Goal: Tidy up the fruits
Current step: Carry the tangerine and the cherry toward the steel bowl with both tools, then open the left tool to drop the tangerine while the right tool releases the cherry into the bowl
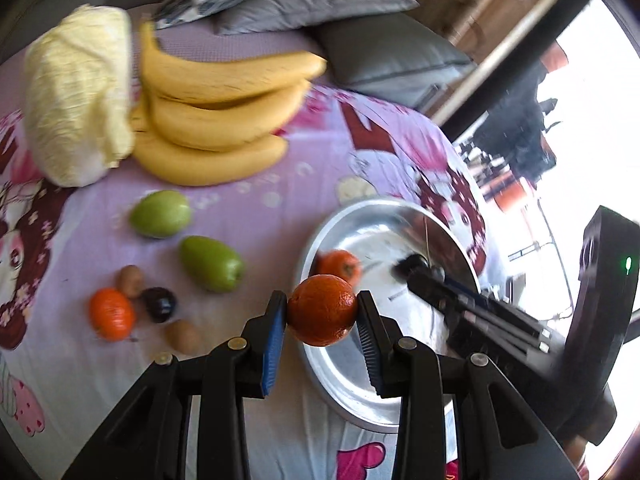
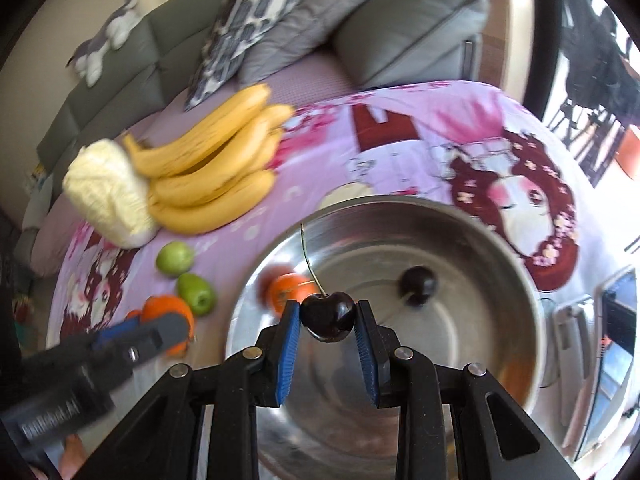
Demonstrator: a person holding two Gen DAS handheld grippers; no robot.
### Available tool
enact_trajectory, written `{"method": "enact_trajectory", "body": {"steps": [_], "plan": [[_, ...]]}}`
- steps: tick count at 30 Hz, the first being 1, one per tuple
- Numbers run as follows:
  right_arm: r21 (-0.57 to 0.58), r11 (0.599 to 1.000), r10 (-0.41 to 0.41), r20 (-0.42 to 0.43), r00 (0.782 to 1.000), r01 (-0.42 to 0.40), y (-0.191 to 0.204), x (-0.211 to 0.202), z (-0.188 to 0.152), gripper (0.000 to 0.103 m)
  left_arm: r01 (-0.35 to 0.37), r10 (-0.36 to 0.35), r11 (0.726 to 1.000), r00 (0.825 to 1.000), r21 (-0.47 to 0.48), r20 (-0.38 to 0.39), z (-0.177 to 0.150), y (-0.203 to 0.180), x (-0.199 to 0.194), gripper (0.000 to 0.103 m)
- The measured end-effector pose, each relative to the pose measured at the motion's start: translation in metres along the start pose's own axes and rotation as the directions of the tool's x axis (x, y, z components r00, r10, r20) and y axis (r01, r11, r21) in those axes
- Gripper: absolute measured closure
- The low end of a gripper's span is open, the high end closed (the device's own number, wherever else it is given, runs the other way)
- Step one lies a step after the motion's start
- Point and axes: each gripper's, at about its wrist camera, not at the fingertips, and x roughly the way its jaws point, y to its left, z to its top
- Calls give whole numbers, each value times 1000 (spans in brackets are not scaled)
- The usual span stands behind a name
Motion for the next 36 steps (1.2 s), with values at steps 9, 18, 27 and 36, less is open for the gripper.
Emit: {"method": "enact_trajectory", "body": {"steps": [9, 18, 27, 36], "plan": [[44, 998, -33, -31, 999, 35, -20, 8, 0, 73, -20, 25, 995, 999, 101, -43, -9, -28, 26, 66], [54, 996, -62, -100, 993, 68, -26, 24, -4, 73, -52, 63, 990, 994, 129, -85, -13, -31, 42, 66], [66, 993, -83, -152, 985, 94, -30, 36, -7, 73, -55, 70, 990, 991, 129, -113, -17, -32, 49, 66], [66, 994, -80, -152, 985, 91, -29, 36, -7, 73, -52, 65, 993, 991, 106, -120, -16, -30, 49, 66]]}}
